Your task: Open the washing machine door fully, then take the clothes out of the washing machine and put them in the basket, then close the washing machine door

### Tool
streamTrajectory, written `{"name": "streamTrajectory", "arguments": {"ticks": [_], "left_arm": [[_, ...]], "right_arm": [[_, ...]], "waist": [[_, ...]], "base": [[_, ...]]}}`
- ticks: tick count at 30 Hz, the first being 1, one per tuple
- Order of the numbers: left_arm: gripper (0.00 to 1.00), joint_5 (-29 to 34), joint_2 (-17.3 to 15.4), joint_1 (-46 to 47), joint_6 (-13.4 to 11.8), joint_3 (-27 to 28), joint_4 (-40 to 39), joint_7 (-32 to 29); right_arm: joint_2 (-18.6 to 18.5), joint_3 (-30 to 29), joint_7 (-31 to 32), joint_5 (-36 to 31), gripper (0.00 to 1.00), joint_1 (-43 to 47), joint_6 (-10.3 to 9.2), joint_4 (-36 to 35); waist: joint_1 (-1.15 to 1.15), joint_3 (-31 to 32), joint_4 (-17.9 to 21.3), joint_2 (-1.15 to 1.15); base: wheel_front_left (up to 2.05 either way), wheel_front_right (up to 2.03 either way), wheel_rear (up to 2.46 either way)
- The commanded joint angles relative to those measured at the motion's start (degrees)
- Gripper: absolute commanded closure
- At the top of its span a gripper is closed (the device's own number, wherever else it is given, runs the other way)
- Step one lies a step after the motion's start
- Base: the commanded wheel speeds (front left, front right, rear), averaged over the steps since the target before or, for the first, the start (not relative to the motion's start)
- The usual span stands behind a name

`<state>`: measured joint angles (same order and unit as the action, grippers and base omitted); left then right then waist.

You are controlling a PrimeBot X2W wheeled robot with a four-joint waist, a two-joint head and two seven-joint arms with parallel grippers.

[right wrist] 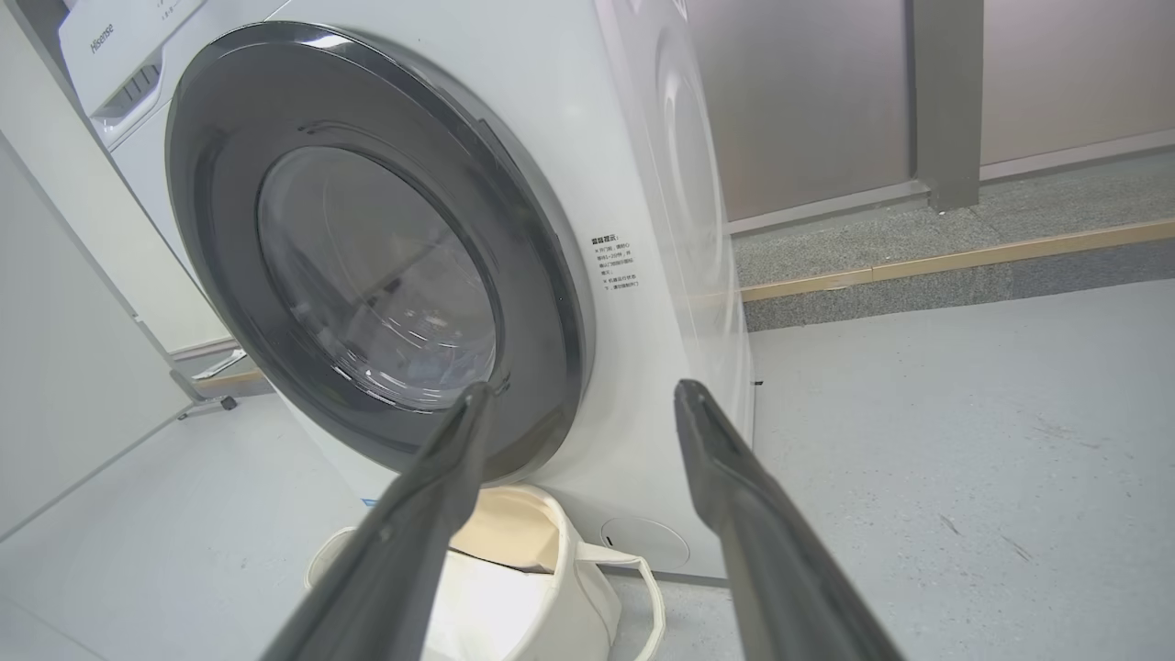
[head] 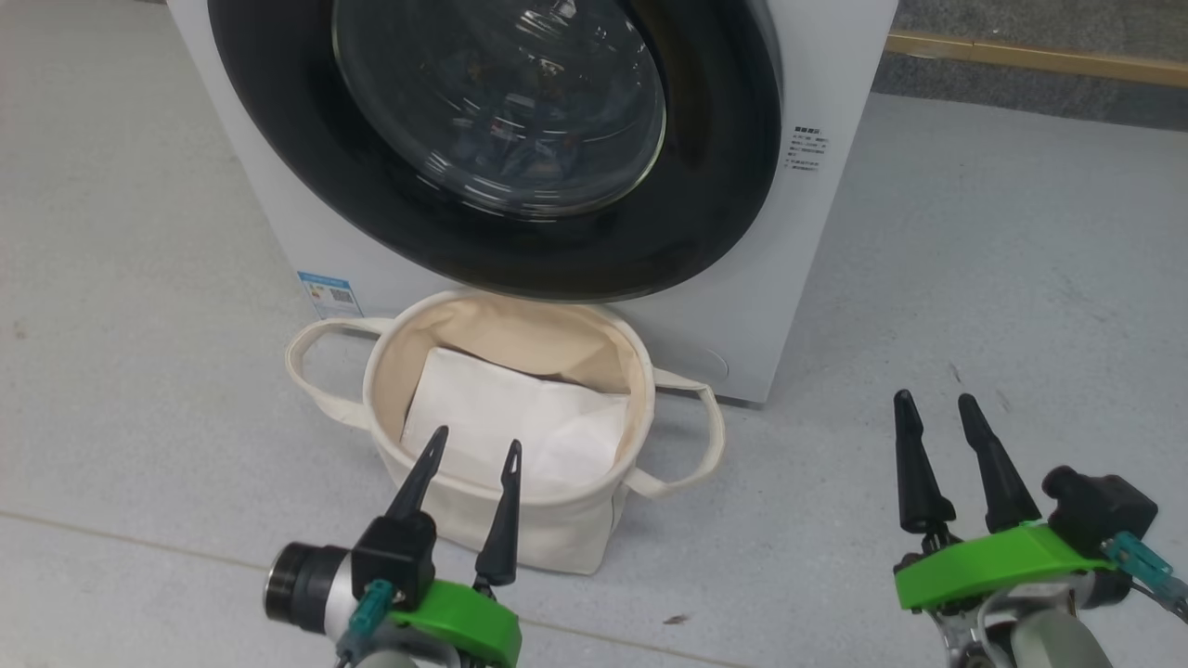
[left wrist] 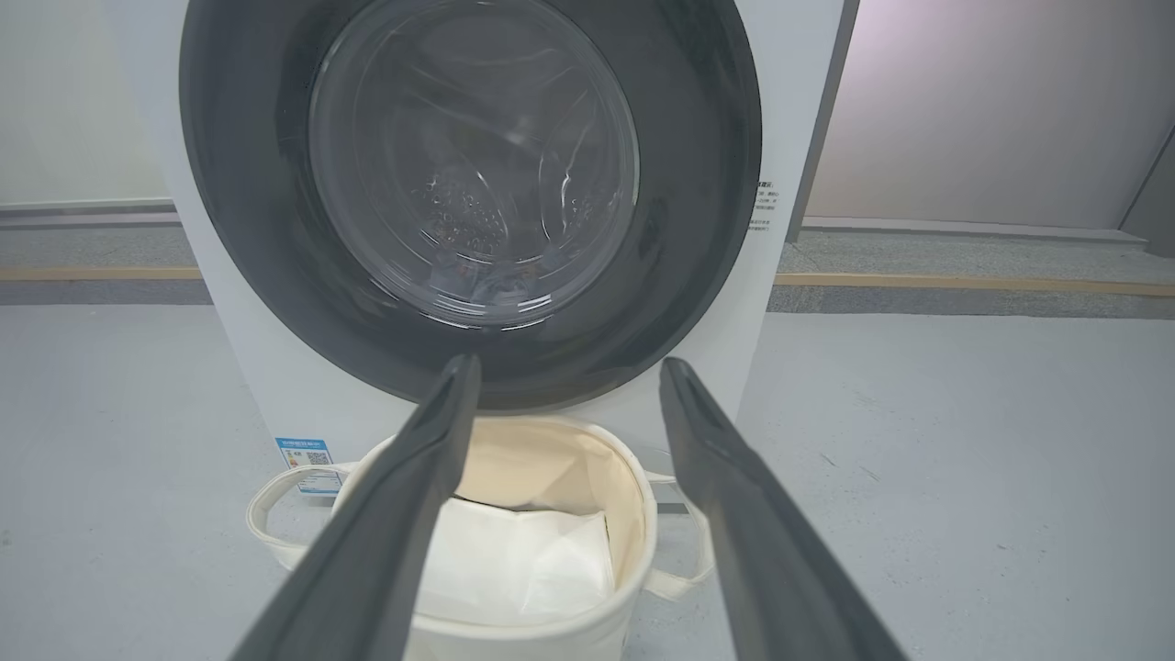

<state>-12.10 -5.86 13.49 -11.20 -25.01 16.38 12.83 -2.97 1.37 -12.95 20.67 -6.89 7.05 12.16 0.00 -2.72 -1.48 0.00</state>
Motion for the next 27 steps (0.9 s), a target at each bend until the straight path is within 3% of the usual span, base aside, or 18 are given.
{"name": "streamTrajectory", "arguments": {"ticks": [1,10,17,25,26,27], "left_arm": [[0.00,2.1,-0.1,3.2,-0.7,1.5,-1.9,1.0],[0.00,6.5,1.0,3.8,-1.1,1.5,-2.0,2.2],[0.00,5.0,1.9,3.7,-0.3,3.4,-1.4,2.2],[0.00,5.2,2.5,4.0,0.5,4.1,-0.9,2.2],[0.00,5.3,2.5,4.2,0.5,4.1,-0.9,2.2],[0.00,5.4,2.6,4.4,0.6,4.1,-0.9,2.2]], "right_arm": [[0.1,1.7,-0.9,-1.7,0.00,-3.4,0.42,-2.2],[0.1,2.5,-2.0,-7.3,0.00,-4.5,0.44,-3.7],[0.1,2.1,-2.1,-5.0,0.00,-4.6,0.44,-3.3],[0.1,1.5,-2.1,2.5,0.00,-5.6,0.44,-1.3],[0.1,1.4,-2.1,4.8,0.93,-6.0,0.44,-0.8],[0.1,1.3,-2.1,7.0,1.00,-6.5,0.44,-0.4]], "waist": [[0.00,-0.3,0.0,0.00],[0.00,-1.8,-0.2,0.00],[0.00,-2.3,-0.4,0.00],[0.00,-3.9,-0.3,0.00],[0.00,-4.4,-0.3,0.00],[0.00,-4.9,-0.3,0.00]], "base": [[0.00,0.00,0.00],[0.00,0.00,0.00],[0.00,0.00,0.00],[0.00,0.00,0.00],[0.00,0.00,0.00],[0.00,0.00,0.00]]}}
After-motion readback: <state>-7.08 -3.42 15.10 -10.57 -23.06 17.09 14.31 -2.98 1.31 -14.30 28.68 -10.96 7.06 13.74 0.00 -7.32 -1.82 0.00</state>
